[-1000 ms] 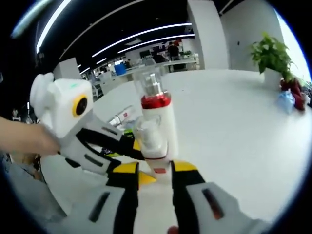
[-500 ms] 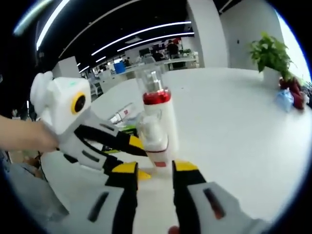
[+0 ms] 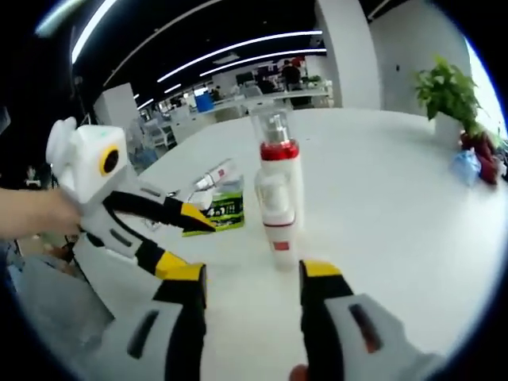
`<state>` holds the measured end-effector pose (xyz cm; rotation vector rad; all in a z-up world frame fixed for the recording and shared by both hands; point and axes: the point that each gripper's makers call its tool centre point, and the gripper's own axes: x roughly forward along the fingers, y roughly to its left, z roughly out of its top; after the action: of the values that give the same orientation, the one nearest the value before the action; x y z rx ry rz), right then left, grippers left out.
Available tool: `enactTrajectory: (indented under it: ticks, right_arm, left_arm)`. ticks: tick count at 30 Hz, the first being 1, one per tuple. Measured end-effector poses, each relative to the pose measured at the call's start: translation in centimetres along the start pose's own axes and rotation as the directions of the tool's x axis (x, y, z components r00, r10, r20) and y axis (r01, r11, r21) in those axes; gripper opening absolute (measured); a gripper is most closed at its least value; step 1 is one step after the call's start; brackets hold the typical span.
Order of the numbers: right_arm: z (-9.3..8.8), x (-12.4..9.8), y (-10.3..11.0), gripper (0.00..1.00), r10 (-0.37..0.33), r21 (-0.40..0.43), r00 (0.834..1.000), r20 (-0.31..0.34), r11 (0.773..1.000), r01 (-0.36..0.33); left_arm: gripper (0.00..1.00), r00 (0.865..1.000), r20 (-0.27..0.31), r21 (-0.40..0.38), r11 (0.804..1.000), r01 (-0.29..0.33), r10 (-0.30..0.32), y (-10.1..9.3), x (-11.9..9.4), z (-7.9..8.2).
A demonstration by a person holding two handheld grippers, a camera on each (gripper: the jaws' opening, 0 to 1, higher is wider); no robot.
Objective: Arrange the skincare products in the storage area until every visible bottle or jar stands upright without overlapping.
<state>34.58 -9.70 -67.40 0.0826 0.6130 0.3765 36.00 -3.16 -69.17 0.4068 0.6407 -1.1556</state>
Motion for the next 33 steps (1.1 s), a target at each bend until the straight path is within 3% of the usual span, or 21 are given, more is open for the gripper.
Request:
enactTrajectory:
  ticks: [14,24,33]
  right_arm:
    - [0.1,-2.4,2.4,0.66,0.067,-0.066,0.998,-0.022,0.995,-0.068]
    - [0.4,-4.0,3.9,0.74,0.114,-0.085,0.993,-0.013,0.99,-0.115]
    - [0.2,-4.7,5.1,0.78,0.143,-0.07,0.99,-0.015,0.987,-0.144]
  left_arm:
    - [0.52,0.995,-0.073,-0.14,0.988,-0.073,0.063,-1.6,-5.8,-4.5]
    - [0.65,0.987,-0.085,-0.256,0.954,-0.155,0.137,-2.4,-9.8,-7.0]
    - [0.75,0.976,-0.059,-0.379,0.9,-0.216,0.209,-2.8,-13.4,-8.4]
